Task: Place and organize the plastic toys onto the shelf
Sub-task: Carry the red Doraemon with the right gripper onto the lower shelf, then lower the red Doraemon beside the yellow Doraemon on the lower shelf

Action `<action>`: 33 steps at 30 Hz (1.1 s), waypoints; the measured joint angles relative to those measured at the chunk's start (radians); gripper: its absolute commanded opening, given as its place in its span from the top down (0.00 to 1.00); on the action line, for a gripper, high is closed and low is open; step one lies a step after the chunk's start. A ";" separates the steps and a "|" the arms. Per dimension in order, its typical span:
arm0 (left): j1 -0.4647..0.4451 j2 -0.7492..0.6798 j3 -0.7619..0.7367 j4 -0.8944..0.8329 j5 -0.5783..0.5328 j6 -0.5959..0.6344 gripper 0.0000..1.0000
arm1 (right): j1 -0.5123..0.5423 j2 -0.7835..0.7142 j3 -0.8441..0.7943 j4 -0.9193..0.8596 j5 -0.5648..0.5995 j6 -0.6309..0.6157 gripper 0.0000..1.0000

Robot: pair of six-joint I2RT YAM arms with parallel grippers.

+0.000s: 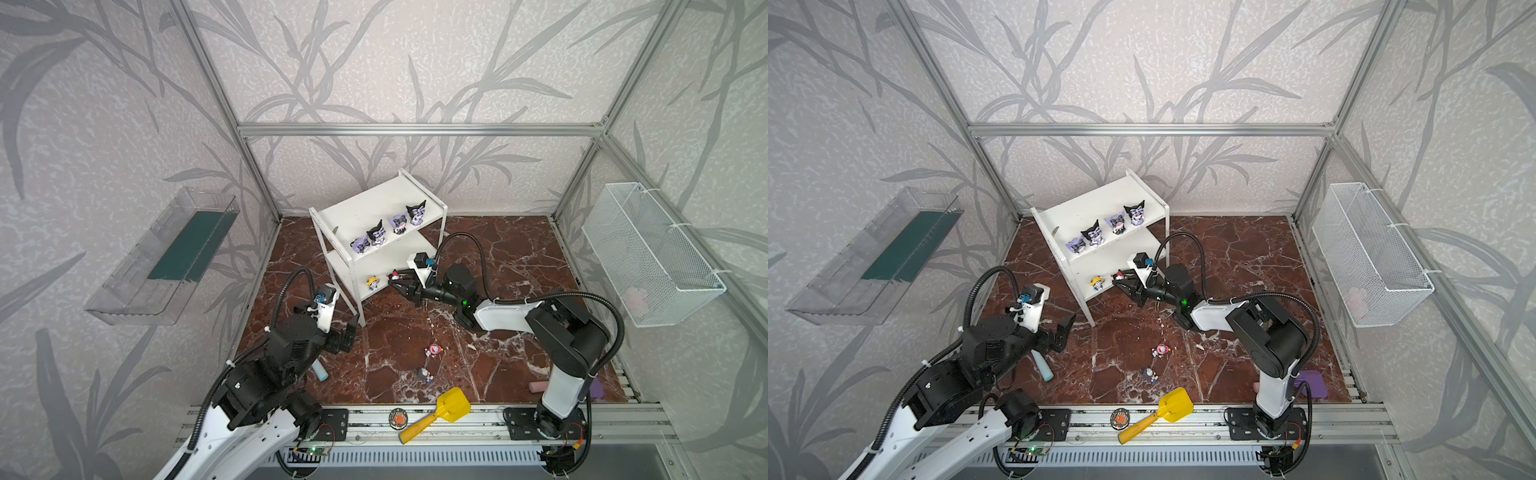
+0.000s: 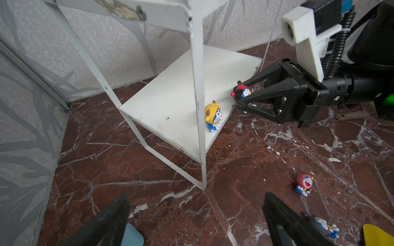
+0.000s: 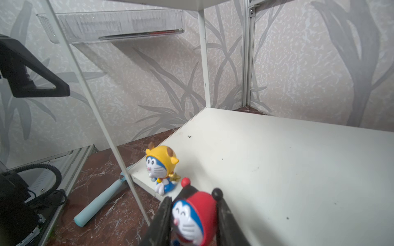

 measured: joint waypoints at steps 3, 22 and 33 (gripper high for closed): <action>0.003 0.000 0.000 0.000 0.000 0.000 0.01 | -0.003 0.017 0.029 0.021 0.000 -0.007 0.83; 0.017 0.013 0.000 0.000 0.011 0.000 0.01 | -0.019 0.178 0.088 0.232 -0.023 -0.050 0.83; 0.023 0.022 0.000 0.000 0.012 0.000 0.01 | -0.019 0.210 0.103 0.291 -0.013 -0.074 0.76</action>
